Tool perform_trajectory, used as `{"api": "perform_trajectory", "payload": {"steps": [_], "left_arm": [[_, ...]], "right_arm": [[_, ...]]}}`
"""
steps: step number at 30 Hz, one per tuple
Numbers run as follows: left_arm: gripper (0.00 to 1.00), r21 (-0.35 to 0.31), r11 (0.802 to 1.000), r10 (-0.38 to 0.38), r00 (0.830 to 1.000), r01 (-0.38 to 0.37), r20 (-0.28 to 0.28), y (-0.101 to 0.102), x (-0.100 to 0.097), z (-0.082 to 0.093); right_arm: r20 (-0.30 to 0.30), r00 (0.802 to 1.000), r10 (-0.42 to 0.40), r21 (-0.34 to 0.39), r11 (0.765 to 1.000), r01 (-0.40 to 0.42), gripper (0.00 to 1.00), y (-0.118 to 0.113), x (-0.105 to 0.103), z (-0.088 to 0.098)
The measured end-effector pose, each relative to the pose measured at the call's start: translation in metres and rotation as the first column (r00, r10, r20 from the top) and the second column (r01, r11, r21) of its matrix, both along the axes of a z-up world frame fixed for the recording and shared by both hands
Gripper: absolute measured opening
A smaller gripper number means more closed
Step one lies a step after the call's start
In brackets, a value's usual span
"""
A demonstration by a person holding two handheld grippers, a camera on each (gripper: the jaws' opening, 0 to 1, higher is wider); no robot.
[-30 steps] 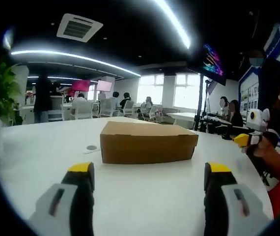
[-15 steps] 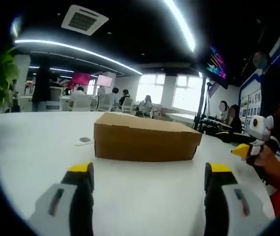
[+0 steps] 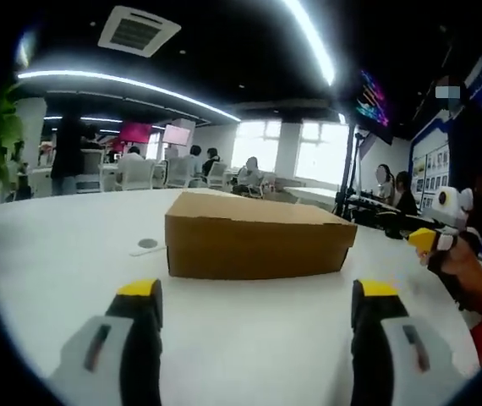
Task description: Operate the shoe box by opening the lid, removing the specified soft item, and placing it in the target area until the item is outside and the box remains undamaged.
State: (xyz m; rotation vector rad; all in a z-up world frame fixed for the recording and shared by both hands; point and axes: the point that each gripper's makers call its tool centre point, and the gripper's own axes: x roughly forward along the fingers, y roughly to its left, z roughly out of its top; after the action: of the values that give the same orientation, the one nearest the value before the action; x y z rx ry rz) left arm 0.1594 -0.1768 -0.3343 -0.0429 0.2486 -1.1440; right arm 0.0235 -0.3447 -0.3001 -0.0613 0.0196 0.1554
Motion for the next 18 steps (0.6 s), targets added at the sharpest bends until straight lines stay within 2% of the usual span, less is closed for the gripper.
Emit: {"api": "perform_trajectory", "payload": {"steps": [2, 4, 8, 11, 15, 18], "left_arm": [[0.96, -0.013, 1.000, -0.005, 1.000, 0.005, 0.020, -0.002, 0.005, 0.003], [0.96, -0.039, 0.999, 0.001, 1.000, 0.000, 0.018, -0.006, 0.006, 0.007], [0.97, -0.077, 0.997, -0.011, 1.000, 0.012, 0.023, -0.008, 0.013, 0.012], [0.97, -0.045, 0.999, -0.017, 0.999, 0.018, 0.033, -0.013, 0.014, 0.014], [0.98, -0.002, 0.999, -0.044, 0.999, 0.044, 0.015, -0.010, 0.024, 0.008], [0.99, 0.001, 0.999, -0.038, 0.999, 0.038, 0.032, -0.017, 0.026, 0.011]], "right_arm": [[0.012, 1.000, -0.020, -0.015, 1.000, 0.020, 0.85, -0.003, 0.001, 0.003], [-0.029, 0.999, -0.034, -0.005, 0.999, 0.034, 0.83, -0.007, 0.004, -0.002], [-0.041, 0.998, -0.037, -0.006, 0.999, 0.037, 0.82, -0.011, 0.009, -0.005], [-0.071, 0.996, -0.047, -0.018, 0.999, 0.046, 0.82, -0.013, 0.011, -0.010], [-0.102, 0.993, -0.068, -0.044, 0.997, 0.063, 0.80, -0.018, 0.012, -0.017], [-0.126, 0.989, -0.073, -0.002, 0.997, 0.073, 0.81, -0.023, 0.013, -0.021]]}}
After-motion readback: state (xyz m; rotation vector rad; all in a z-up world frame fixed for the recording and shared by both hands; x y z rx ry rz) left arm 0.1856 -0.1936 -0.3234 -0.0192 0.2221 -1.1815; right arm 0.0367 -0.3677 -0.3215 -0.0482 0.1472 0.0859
